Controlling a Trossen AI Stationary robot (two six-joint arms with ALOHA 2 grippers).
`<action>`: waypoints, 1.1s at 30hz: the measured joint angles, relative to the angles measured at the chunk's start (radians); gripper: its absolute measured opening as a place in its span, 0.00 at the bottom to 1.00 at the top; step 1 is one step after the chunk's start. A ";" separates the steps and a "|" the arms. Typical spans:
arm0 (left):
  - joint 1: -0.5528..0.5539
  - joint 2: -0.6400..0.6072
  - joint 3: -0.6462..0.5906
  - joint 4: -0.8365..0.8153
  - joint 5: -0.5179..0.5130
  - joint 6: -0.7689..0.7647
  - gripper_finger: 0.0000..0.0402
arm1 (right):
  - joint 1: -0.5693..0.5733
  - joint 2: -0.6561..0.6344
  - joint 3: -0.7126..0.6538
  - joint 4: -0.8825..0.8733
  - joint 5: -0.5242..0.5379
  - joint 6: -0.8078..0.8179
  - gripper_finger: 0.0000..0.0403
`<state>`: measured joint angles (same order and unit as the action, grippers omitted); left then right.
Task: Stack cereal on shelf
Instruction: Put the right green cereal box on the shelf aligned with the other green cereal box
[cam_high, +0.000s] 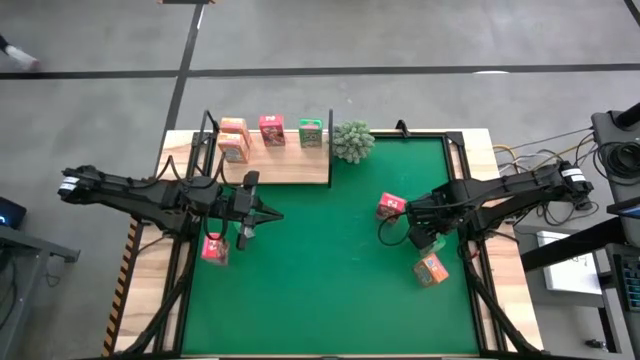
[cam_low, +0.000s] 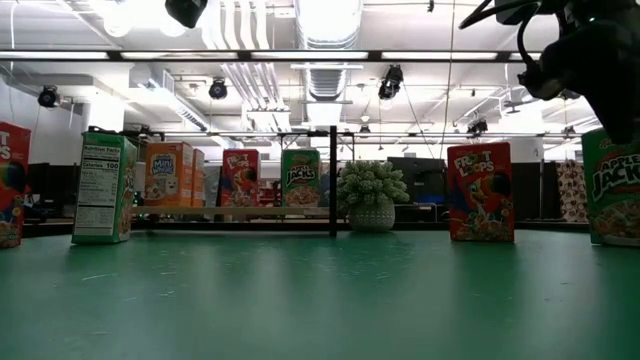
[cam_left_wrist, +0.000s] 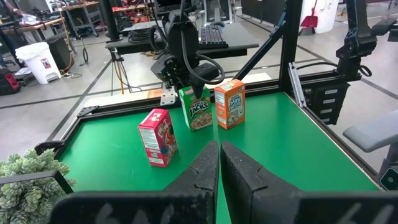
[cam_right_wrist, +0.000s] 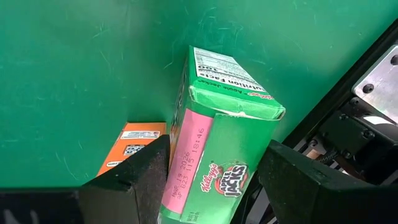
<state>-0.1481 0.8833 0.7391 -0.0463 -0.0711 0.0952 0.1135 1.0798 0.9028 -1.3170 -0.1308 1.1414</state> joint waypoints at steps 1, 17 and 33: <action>0.000 0.000 0.000 0.000 0.000 0.000 0.00 | 0.000 0.000 0.000 0.000 0.001 0.000 0.54; 0.000 0.000 0.000 0.000 0.000 0.000 0.00 | 0.000 0.000 0.000 0.021 0.021 -0.005 0.41; 0.000 0.000 -0.001 0.000 0.000 0.000 0.00 | -0.001 -0.010 0.251 -0.223 0.134 -0.008 0.39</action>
<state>-0.1482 0.8829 0.7384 -0.0463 -0.0711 0.0952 0.1127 1.0698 1.1537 -1.5403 0.0036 1.1337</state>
